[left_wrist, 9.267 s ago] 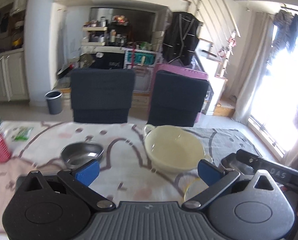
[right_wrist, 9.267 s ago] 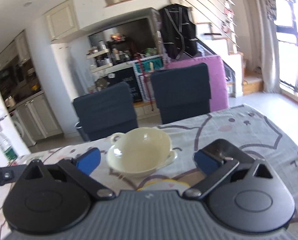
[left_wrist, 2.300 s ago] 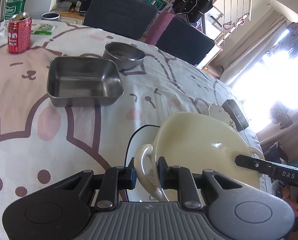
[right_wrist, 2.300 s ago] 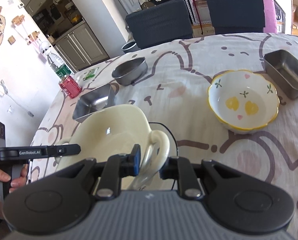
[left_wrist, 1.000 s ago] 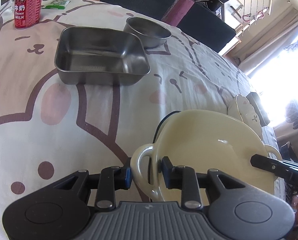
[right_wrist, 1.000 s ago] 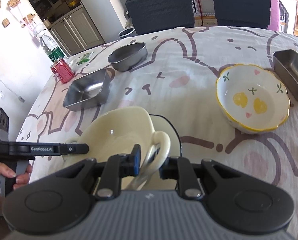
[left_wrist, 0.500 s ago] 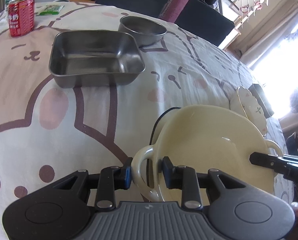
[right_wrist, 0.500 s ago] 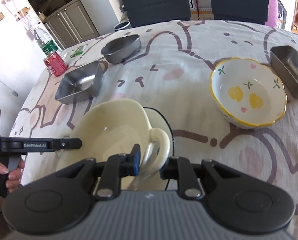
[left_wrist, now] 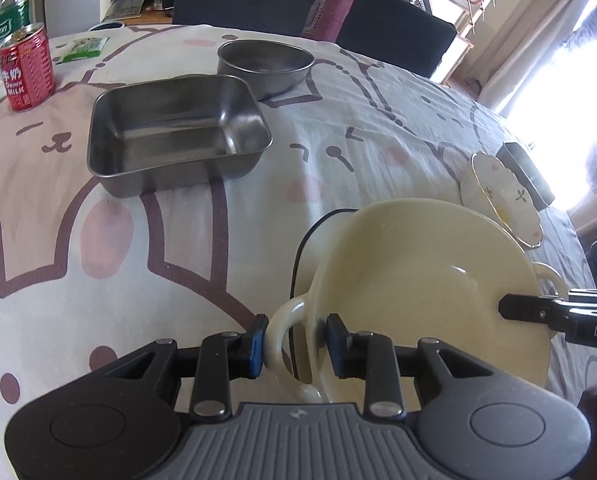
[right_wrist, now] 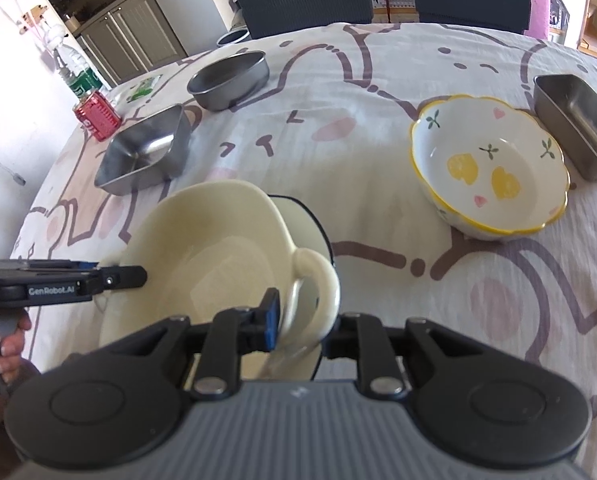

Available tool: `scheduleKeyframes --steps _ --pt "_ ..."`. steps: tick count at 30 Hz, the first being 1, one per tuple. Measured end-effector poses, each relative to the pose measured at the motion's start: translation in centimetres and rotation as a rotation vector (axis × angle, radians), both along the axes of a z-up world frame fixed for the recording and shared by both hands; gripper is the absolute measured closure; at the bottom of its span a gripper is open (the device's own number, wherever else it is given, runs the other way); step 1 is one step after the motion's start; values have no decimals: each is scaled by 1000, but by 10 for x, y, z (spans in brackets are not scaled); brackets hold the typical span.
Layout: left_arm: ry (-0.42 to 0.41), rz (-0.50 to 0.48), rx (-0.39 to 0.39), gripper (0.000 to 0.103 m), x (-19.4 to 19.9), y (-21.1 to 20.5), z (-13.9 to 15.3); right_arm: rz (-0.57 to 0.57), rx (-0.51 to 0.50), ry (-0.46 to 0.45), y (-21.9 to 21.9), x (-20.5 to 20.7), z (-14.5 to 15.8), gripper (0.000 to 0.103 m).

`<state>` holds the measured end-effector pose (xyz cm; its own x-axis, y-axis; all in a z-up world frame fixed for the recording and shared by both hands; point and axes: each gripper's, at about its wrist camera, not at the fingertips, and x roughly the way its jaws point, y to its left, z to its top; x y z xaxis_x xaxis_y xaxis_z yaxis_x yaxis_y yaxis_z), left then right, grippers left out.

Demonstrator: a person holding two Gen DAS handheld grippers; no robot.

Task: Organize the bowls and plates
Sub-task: 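Lower the cream bowl with both grippers onto the white plate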

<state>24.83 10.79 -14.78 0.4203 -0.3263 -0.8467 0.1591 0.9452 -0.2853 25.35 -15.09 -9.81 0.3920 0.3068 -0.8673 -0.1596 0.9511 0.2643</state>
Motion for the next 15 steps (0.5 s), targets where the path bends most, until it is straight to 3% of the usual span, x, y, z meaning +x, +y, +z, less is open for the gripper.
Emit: scheduleKeyframes --steps 15 --pt "-25 -24 57 69 -2 -7 3 -3 -11 21 1 1 -5 78"
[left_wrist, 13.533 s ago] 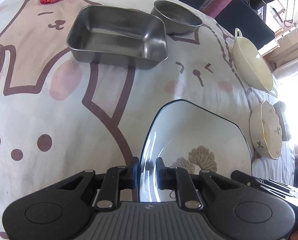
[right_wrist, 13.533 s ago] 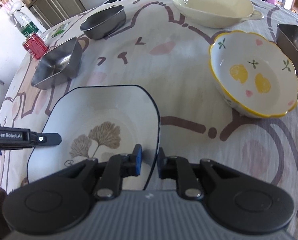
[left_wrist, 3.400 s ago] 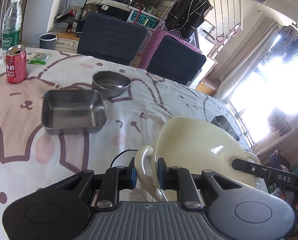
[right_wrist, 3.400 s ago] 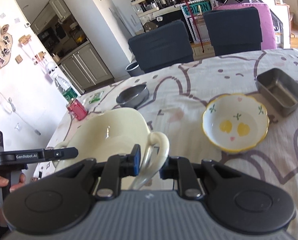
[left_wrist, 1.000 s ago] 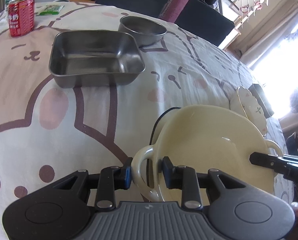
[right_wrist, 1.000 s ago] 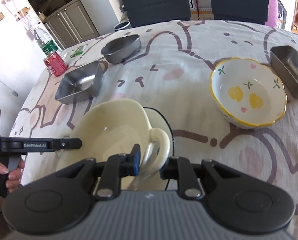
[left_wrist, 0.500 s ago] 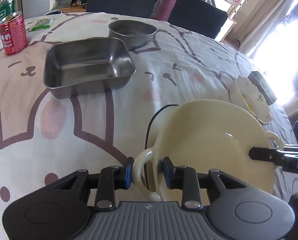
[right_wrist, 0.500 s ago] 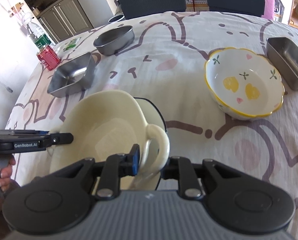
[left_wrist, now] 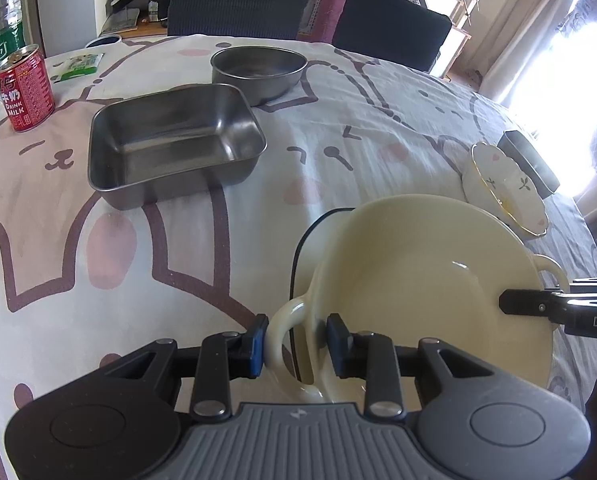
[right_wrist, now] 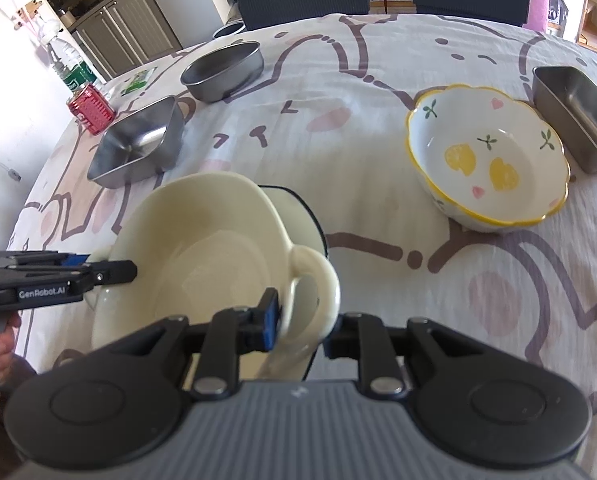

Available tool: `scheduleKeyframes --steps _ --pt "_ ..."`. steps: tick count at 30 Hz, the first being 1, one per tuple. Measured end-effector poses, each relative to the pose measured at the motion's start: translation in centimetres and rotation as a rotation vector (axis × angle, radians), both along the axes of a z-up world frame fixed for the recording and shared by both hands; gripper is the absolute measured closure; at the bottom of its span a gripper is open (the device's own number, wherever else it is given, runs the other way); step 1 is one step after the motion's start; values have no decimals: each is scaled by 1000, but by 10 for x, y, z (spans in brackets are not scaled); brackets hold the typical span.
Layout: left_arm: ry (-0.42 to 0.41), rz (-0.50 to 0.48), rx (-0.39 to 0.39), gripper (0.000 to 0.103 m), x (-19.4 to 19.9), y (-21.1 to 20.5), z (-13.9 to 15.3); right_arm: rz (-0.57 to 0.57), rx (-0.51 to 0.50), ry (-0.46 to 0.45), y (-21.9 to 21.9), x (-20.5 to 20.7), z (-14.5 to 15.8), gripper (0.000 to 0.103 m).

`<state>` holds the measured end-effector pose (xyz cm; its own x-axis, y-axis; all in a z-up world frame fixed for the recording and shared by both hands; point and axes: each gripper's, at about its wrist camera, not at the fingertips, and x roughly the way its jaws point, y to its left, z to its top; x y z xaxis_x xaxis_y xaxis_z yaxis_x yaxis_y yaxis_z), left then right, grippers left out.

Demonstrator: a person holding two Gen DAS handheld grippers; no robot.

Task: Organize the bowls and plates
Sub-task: 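Lower the cream bowl with both grippers onto the white plate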

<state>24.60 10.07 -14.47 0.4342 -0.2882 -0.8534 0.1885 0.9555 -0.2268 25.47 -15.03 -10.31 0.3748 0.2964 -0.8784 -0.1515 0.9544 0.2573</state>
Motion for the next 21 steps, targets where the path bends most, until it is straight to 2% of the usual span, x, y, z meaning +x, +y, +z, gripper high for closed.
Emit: scheduleKeyframes --steps 9,17,21 --pt "2 1 12 68 0 -1 0 10 -18 -9 2 -1 1 77" --pt "12 11 12 66 1 1 -2 84 -103 -99 20 -12 15 76" --pt "-2 -7 32 66 0 -2 -1 60 -77 -73 16 -10 13 76"
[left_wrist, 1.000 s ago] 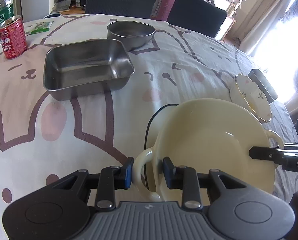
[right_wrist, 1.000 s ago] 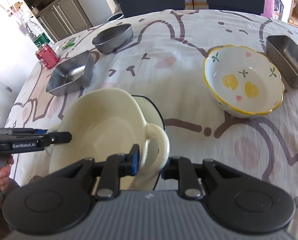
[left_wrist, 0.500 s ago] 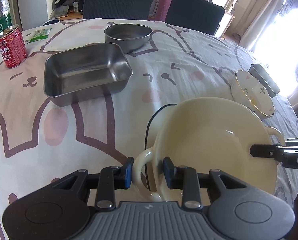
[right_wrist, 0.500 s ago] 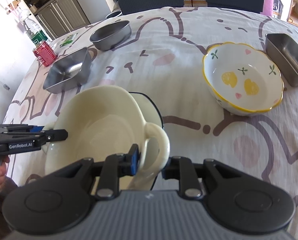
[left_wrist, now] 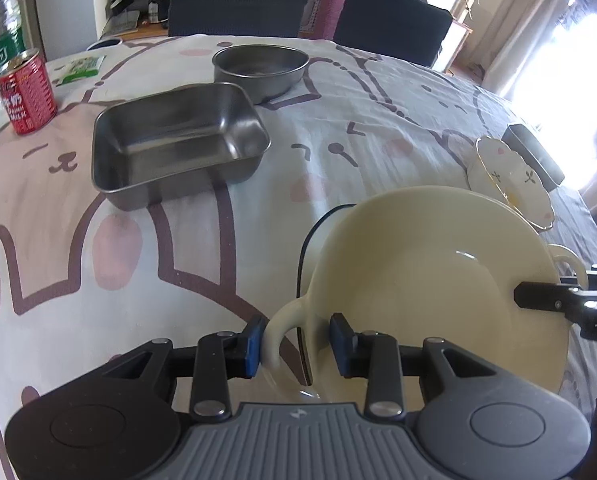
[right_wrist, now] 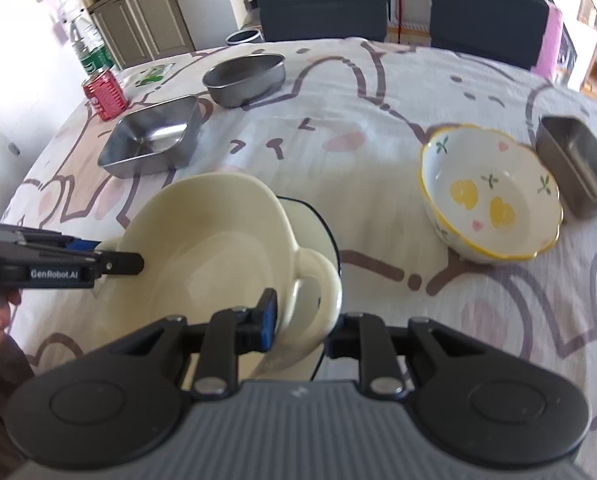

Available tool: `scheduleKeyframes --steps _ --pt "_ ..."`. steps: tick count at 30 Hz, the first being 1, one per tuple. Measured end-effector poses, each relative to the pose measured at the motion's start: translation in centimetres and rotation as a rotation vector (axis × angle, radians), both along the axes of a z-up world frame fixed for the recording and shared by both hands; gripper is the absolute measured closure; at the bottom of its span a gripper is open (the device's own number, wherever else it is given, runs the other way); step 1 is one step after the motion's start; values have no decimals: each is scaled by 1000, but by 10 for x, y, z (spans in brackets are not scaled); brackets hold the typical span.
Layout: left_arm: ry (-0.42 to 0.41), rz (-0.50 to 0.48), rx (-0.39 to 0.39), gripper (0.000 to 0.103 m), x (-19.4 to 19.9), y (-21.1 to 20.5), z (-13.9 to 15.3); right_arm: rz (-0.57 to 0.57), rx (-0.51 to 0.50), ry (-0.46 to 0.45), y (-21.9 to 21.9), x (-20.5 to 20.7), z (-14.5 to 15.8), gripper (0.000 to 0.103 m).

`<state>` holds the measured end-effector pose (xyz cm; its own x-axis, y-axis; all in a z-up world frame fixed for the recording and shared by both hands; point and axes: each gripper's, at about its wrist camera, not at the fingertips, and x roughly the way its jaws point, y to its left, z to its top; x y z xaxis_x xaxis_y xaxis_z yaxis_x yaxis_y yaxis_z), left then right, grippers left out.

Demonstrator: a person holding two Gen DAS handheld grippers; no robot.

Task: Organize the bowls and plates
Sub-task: 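Lower the cream bowl with both grippers onto the white plate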

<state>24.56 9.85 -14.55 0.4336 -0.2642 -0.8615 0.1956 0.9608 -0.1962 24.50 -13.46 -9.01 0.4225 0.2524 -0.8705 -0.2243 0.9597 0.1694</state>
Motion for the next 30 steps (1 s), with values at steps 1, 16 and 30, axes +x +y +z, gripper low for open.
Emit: scheduleKeyframes --steps 1,16,30 --pt "0 -1 1 66 0 0 0 -6 7 8 -1 1 -1 76" --pt "0 -7 -6 66 -1 0 0 -144 199 93 -31 7 -4 79" --pt "-10 -19 6 66 -2 -3 3 -186 226 132 -49 8 -7 78"
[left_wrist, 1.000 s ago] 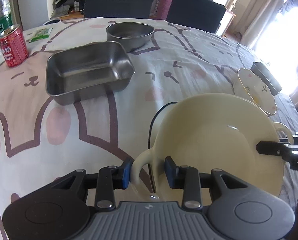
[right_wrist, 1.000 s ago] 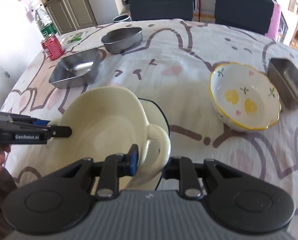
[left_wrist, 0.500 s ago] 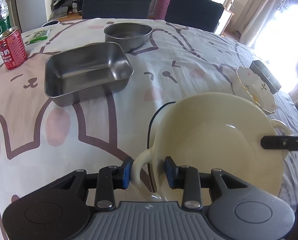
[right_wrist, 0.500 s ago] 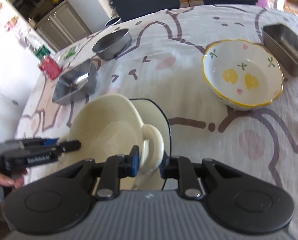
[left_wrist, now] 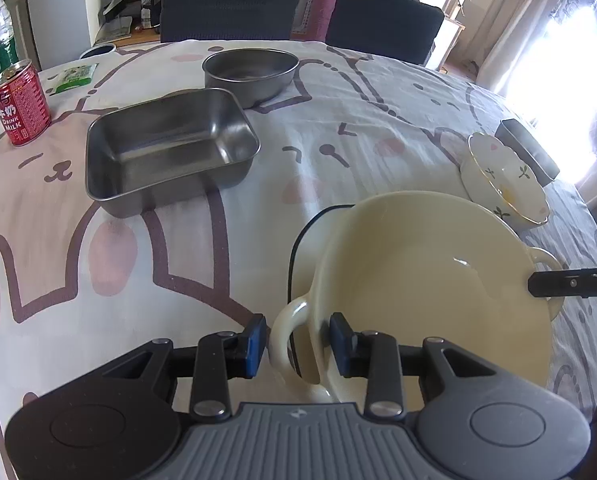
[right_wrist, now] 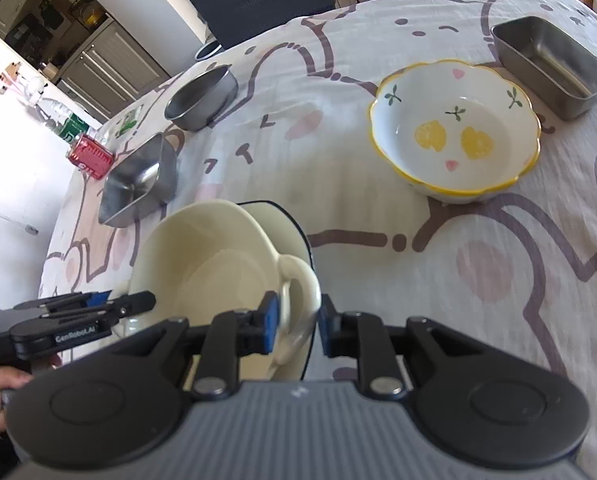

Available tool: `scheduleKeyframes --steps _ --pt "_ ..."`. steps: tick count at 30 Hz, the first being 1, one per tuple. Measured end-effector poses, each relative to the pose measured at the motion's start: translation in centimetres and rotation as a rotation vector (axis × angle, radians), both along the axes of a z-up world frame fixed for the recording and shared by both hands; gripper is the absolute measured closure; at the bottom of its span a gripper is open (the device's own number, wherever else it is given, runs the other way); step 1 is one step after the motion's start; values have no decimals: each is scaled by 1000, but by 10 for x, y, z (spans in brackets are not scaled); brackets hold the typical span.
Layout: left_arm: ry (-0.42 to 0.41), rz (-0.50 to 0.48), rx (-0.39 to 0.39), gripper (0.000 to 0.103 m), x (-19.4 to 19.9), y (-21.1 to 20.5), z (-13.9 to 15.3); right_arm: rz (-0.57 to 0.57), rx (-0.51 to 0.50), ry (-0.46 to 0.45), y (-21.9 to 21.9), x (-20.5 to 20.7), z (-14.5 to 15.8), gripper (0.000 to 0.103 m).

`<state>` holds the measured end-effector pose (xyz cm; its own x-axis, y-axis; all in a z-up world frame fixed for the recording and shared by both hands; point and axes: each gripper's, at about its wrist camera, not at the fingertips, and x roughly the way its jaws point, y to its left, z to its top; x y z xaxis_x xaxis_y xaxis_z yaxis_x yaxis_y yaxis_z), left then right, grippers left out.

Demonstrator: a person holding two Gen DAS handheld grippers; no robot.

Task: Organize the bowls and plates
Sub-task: 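Lower the cream bowl with both grippers onto the white plate, then open both grippers to release the cream bowl handles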

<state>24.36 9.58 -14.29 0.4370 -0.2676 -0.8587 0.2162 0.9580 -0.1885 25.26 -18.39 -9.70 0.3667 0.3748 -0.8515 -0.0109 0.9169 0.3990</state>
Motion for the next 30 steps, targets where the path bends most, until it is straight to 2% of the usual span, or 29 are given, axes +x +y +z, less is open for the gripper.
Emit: scheduleKeyframes --steps 7,12,30 --pt "-5 -10 8 66 0 -1 1 17 -25 -7 3 0 1 77" --pt "-18 -12 26 66 -1 -3 4 45 -110 -7 11 2 -5 73" --pt "-19 -8 53 67 1 -4 6 80 -149 -26 21 -1 -6 70"
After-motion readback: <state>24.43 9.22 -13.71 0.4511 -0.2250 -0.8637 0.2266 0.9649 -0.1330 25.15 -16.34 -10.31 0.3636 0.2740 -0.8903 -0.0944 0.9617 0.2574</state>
